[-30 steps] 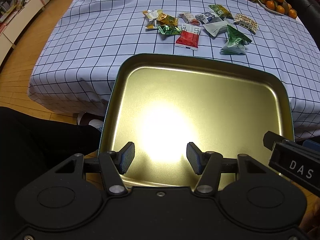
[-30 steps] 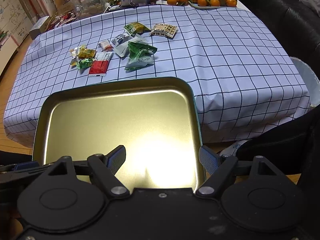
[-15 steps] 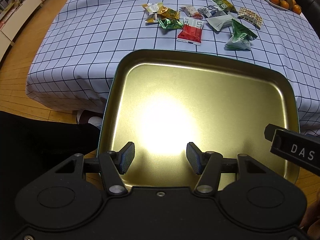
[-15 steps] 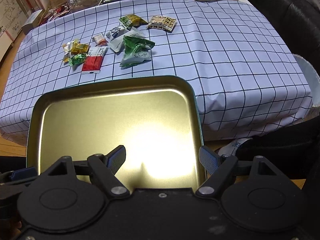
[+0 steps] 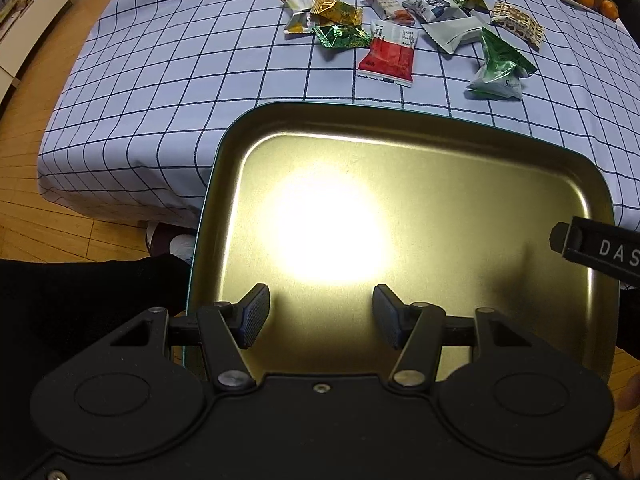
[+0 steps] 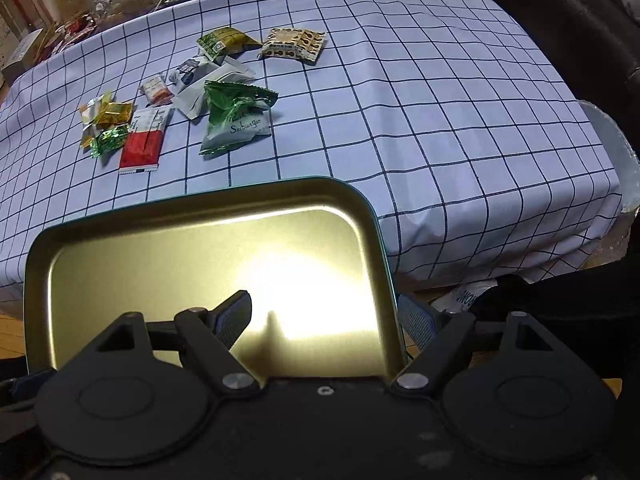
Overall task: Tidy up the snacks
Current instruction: 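Move both open grippers from the tray toward the scattered snacks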
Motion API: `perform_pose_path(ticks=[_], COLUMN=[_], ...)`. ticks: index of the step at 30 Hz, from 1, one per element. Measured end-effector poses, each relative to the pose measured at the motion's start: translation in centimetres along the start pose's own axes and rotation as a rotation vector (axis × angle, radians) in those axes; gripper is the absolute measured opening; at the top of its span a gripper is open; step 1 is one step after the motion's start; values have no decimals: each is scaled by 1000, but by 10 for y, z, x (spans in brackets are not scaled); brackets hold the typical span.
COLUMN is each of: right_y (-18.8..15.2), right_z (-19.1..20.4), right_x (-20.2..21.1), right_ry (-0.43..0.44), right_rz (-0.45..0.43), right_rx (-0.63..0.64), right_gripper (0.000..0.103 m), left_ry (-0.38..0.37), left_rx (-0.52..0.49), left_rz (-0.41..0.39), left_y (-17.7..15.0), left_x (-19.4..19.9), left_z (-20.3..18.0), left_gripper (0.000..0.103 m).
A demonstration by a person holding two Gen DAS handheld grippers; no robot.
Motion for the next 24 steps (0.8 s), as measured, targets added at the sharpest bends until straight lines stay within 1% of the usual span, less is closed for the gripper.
perform_pose_path(ticks=[6,9,11,14,18,22,24], right_y=[20,27,31,38,49,61,70], right_z=[-2,-2,-4,-6,-8,-9,-7], right_x=[-16,-25,-30,-33,-34,-24,-18], right_ry=[-62,-84,-91,-76,-68,-2,24], right_rz=[-9,4,16,24,15,-21,-62], right_rx=[-38,-38,-40,-56,-72,-99,-107], right_gripper=[84,84,81,81,80,80,79], left_ry=[2,-5,-15,-19,-17,17,43], left_rx=[-26,-37,-48,-76,-88,-65,-64], left_rz=[4,4,-5,-38,-103,-181,-212], left_y=[20,31,40,57,91,134,152], left_x=[-9,-11,-8,-2,9,20,26], left_z=[-2,-2,-2,-2,1,10,13], left_gripper=[61,61,61,61,61,61,61])
Point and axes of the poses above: each gripper's, at about its wrist camera, not at the fingertips, and x roughly against the way its jaws point, z to its left, y to its top, the point moved 6 cm from there along -x, roughly the way its jaws point, and after that the axes turned 5 degrees about z, right-handed, at the moved point
